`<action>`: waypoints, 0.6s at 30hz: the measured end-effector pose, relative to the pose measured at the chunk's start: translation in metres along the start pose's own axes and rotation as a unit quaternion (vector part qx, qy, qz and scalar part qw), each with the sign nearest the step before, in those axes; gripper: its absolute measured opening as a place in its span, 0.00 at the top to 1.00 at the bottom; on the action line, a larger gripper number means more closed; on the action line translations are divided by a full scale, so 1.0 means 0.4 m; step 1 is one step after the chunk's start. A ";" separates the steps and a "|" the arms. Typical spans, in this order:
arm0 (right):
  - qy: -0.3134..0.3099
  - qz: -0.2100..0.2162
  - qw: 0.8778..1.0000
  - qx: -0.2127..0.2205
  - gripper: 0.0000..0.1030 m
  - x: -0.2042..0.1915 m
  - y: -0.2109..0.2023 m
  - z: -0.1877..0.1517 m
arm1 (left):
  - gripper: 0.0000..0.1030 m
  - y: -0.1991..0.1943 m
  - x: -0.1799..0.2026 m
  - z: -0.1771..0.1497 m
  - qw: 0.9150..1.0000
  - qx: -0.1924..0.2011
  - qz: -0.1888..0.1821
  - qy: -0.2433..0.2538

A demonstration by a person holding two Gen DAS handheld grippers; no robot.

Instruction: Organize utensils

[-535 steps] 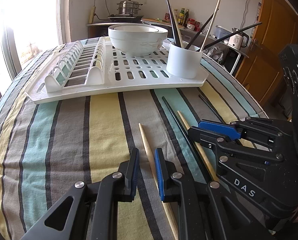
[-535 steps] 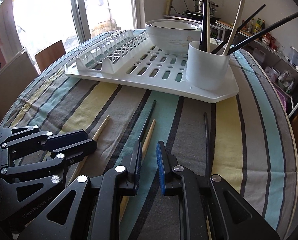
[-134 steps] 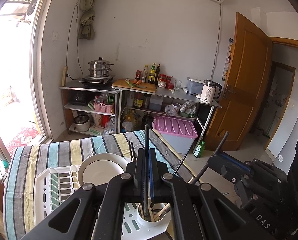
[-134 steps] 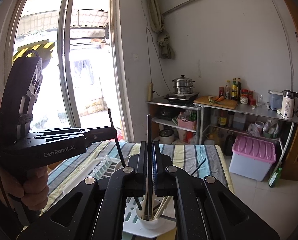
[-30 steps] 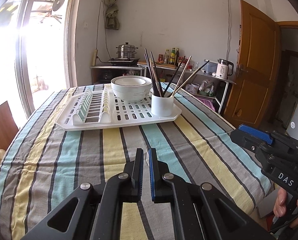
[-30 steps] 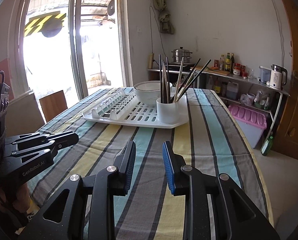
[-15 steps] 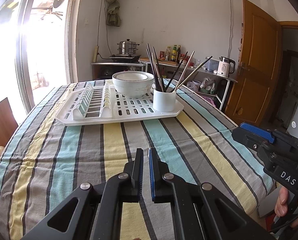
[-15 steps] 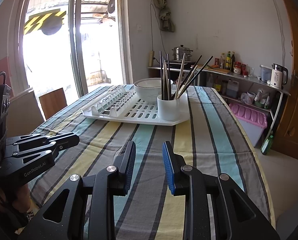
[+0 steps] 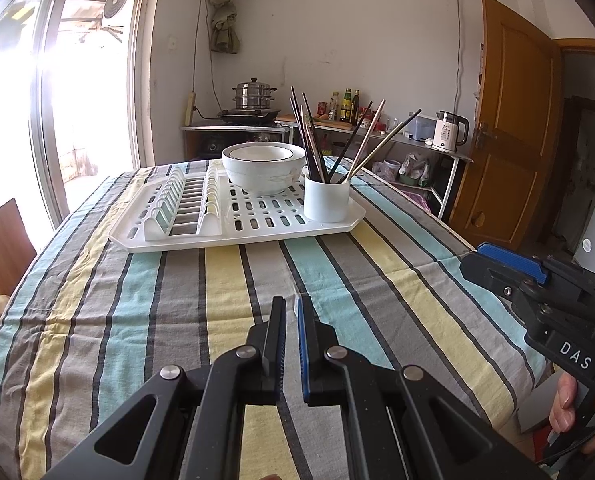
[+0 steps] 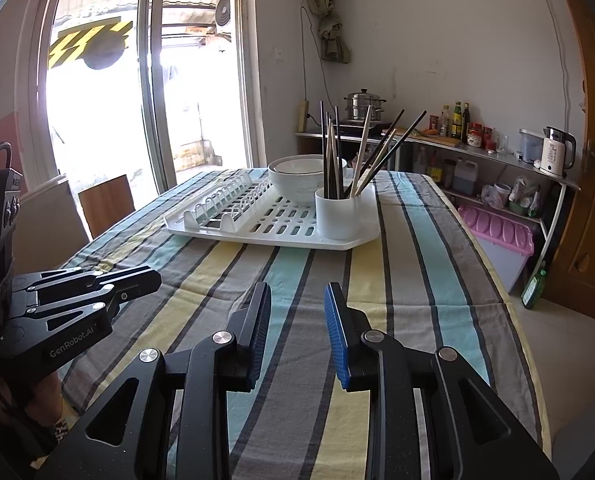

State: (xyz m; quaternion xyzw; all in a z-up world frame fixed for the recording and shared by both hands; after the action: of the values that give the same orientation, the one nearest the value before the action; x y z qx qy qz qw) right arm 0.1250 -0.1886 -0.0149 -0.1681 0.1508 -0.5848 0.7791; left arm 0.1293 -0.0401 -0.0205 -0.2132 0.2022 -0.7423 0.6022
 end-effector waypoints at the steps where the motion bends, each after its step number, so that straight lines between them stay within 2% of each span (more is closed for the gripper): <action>1: 0.000 0.000 1.000 -0.001 0.72 0.000 0.000 0.000 | 0.96 0.000 0.000 0.000 1.000 0.000 0.000 0.000; 18: 0.000 0.000 1.000 -0.002 0.72 -0.001 0.001 -0.002 | 0.96 0.001 0.001 -0.001 1.000 0.000 0.000 0.001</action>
State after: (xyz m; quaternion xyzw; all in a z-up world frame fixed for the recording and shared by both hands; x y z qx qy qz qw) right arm 0.1249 -0.1883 -0.0158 -0.1696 0.1520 -0.5846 0.7786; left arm 0.1291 -0.0406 -0.0210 -0.2126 0.2026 -0.7424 0.6021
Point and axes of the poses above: each gripper's, at about its wrist camera, not at the fingertips, and y roughly the way its jaws point, x to its right, z to its top, the point moved 7 cm from there along y, roughly the way its jaws point
